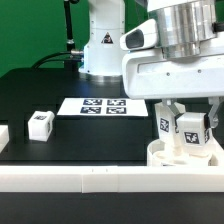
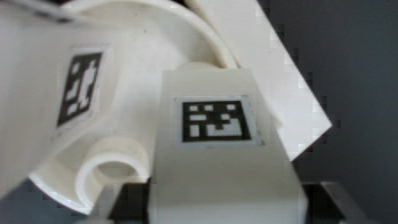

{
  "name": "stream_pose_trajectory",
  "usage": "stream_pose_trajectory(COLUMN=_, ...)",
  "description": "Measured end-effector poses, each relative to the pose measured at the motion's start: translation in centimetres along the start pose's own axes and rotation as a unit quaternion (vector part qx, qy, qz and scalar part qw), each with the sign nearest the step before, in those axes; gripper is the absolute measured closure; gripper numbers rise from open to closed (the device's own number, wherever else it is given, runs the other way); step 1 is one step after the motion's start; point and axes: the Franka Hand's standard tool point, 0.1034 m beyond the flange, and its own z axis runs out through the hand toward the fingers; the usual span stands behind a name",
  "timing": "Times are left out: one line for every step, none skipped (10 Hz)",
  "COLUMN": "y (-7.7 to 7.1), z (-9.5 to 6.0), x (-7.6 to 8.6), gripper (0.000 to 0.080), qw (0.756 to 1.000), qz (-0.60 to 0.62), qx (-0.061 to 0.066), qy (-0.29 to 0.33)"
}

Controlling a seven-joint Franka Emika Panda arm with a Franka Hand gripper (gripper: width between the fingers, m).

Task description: Assemble stool

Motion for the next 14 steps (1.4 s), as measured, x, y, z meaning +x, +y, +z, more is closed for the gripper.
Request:
stream_pose_trajectory(y=0.0, z=0.0, x=-0.1, gripper=0.0462, qw=0.999, qz=0.043, qx=-0.003, qy=0.002)
stream_pose_trajectory(y=0.1, z=0.1, x=-0.4, gripper=0.0461, qw=0.993, qz=0.119, qx=-0.006, qy=0.001)
stream_pose_trajectory(y=0.1, z=0.1, x=-0.6, gripper=0.0461, qw=0.984, qz=0.176, qx=-0.008, qy=-0.003)
stream_pose_trajectory(y=0.2, z=0.2, x=-0.8, gripper=0.0461, qw=0.973, qz=0.231, qx=-0.008, qy=-0.009)
stream_pose_trajectory(y=0.2, z=0.3, x=-0.8, gripper=0.0461, qw=0.973, qz=0.229, qx=-0.008, qy=-0.009)
stream_pose_trajectory(y=0.2, z=0.3, x=-0.8, gripper=0.0461, qw=0.974, qz=0.225, qx=-0.008, qy=-0.009)
stream_pose_trajectory(y=0.2, z=0.2, x=-0.7, gripper=0.0381, qw=0.978, qz=0.21, qx=-0.009, qy=-0.009)
stream_pose_trajectory(y=0.4, z=-0.6, x=-0.2, gripper=0.0381, qw=0.986, qz=0.168, qx=-0.011, qy=-0.016)
stream_pose_trajectory(y=0.3, z=-1.7, x=0.1, gripper=0.0216, qw=0.987, qz=0.161, qx=-0.01, qy=-0.019)
stream_pose_trajectory(y=0.0, z=-2.6, x=0.0, gripper=0.017, qw=0.99, qz=0.136, qx=-0.011, qy=-0.023)
stream_pose_trajectory(y=-0.3, z=-3.4, x=0.2, gripper=0.017, qw=0.997, qz=0.077, qx=-0.007, qy=-0.025)
stream_pose_trajectory(y=-0.4, z=-3.6, x=0.3, gripper=0.0154, qw=0.999, qz=0.022, qx=-0.004, qy=-0.024)
stream_pose_trajectory(y=-0.2, z=-3.3, x=0.2, gripper=0.0151, qw=0.999, qz=-0.022, qx=-0.005, qy=-0.026)
stream_pose_trajectory(y=-0.2, z=-3.3, x=0.2, gripper=0.0151, qw=0.998, qz=-0.06, qx=-0.004, qy=-0.026)
